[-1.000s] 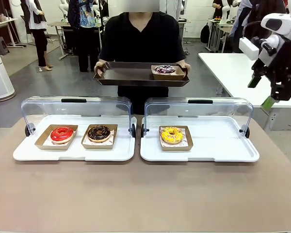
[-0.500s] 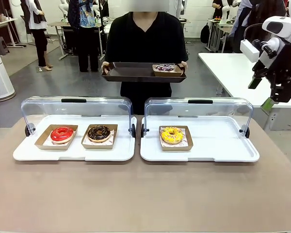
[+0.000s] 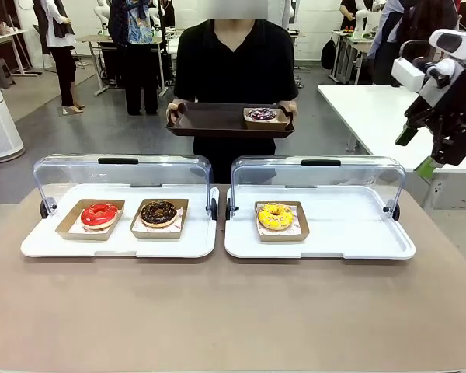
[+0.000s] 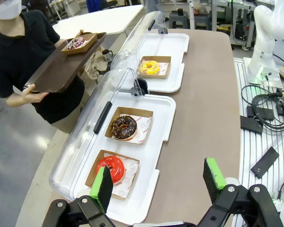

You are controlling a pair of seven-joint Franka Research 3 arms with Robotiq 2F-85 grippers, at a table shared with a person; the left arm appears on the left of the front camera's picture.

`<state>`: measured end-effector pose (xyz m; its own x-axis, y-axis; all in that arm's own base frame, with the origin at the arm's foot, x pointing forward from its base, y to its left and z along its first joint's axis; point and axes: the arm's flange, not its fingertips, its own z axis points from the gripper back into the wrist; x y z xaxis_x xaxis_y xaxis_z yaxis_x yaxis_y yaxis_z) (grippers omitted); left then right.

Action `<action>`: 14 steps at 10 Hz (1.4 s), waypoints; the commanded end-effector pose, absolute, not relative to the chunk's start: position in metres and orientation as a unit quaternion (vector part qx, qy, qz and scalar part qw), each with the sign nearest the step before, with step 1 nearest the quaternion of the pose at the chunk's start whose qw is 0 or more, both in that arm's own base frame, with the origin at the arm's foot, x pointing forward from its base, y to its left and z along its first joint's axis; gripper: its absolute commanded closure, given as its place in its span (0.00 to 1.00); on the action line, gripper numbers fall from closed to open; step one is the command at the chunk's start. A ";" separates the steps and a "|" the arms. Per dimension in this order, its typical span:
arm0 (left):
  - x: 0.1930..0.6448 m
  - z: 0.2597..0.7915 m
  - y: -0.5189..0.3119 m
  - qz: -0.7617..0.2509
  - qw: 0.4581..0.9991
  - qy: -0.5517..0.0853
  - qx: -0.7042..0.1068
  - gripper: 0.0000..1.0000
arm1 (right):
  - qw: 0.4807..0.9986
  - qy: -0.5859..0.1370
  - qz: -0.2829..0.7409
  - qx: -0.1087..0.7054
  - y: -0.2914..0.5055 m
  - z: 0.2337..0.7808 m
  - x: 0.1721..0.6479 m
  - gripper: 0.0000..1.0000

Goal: Provide the desired donut to the person.
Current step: Place the picked Paper togo box onto the Handle tray extended by the person.

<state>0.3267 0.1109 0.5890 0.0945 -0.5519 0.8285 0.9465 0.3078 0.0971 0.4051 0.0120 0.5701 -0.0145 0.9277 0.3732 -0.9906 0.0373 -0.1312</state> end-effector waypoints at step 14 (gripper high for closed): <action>0.327 0.590 0.111 -0.536 0.697 -0.410 -0.243 0.00 | 0.652 -0.423 0.514 0.363 -0.158 0.528 0.414 0.00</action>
<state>0.3265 0.1110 0.5890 0.0950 -0.5519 0.8285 0.9468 0.3072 0.0961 0.4120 -0.1610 0.5262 0.0767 0.2974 0.9517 -0.9823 0.1861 0.0210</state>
